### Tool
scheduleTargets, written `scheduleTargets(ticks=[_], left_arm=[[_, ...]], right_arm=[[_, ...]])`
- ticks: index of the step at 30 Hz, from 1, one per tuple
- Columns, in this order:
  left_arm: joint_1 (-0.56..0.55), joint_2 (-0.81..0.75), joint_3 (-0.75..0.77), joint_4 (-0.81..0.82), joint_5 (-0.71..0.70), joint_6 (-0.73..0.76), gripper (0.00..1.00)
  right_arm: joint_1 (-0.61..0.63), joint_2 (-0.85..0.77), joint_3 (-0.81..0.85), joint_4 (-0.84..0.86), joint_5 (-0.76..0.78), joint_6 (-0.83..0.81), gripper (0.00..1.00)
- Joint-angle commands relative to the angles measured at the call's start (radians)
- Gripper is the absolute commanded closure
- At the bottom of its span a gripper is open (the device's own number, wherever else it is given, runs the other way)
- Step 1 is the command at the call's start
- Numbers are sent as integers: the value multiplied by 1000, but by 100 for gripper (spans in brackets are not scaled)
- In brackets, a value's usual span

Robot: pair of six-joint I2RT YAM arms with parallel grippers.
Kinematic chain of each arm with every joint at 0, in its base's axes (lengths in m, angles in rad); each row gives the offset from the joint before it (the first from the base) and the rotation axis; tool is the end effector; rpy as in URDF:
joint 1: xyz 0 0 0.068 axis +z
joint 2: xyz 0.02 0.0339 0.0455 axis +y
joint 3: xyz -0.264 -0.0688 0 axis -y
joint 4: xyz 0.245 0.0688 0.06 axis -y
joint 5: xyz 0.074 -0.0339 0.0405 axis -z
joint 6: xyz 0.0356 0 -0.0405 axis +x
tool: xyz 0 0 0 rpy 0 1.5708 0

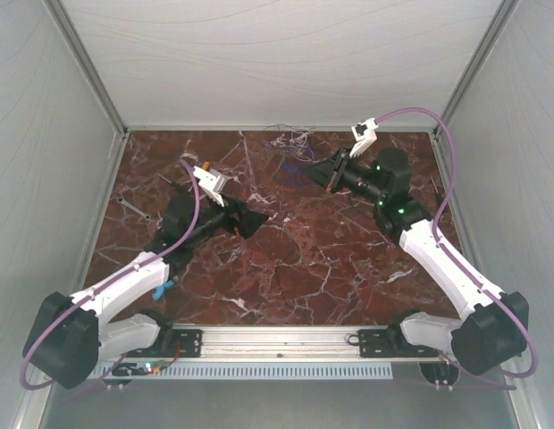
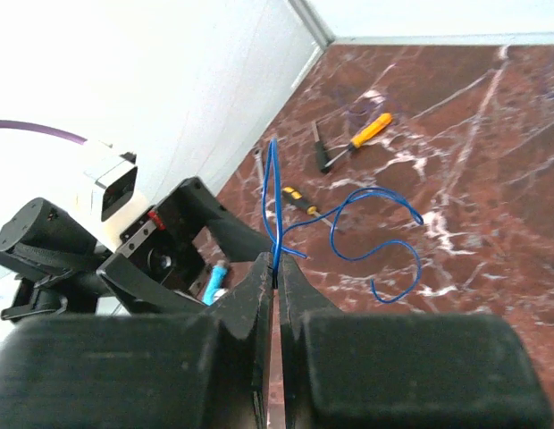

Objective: Zip-tie the wires
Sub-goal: Untie the cable at the center of the board, then straighten the cable at the center of the board.

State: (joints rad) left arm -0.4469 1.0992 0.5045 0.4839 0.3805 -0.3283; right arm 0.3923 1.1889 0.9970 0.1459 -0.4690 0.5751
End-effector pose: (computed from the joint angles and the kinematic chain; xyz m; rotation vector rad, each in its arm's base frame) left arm 0.2134 -0.1169 0.2493 0.4001 1.7091 -0.8935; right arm 0.2518 0.1216 0.3658 -0.2296 1.7170 1.1073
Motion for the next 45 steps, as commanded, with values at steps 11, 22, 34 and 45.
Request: scheduleTargets(ticks=[11, 22, 34, 45], left_arm=[[-52, 1, 39, 317, 74, 38, 20], [-52, -186, -40, 222, -15, 328, 20], [-92, -260, -119, 334, 80, 397, 28], [-138, -251, -174, 438, 85, 257, 20]], right_arm=[[194, -67, 86, -75, 52, 13, 100], [201, -116, 110, -168, -141, -211, 100], [200, -170, 102, -235, -311, -304, 100], [201, -237, 64, -136, -212, -234, 100]])
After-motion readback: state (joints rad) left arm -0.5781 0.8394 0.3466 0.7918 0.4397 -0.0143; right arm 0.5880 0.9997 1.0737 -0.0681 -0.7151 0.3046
